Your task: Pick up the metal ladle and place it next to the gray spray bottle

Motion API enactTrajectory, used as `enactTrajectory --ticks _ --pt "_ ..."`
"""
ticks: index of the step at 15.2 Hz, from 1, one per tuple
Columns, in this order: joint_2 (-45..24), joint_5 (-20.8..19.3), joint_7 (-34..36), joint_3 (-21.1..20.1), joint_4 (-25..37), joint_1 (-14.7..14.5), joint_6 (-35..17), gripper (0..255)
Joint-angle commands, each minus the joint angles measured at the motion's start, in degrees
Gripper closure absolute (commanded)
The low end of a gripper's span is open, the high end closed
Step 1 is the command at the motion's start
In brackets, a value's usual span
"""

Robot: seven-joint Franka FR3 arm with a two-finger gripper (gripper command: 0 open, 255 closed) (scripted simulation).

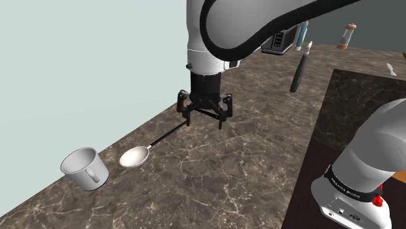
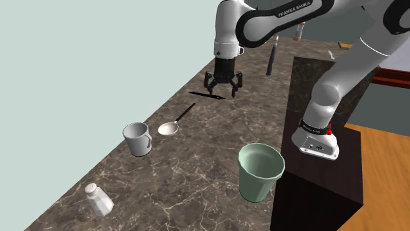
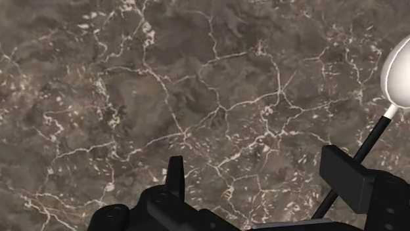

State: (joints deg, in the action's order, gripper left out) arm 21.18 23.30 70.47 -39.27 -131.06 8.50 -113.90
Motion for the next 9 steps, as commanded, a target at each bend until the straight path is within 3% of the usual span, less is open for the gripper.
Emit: enactTrajectory --ticks 1,6,9 --pt "-5.31 -2.58 6.39 -3.43 3.07 2.19 -2.74 0" --pt "-20.83 -15.02 25.21 -10.74 11.06 5.59 -8.49 0" --pt "-31.11 -25.06 37.30 -10.58 17.01 3.28 -9.75 0"
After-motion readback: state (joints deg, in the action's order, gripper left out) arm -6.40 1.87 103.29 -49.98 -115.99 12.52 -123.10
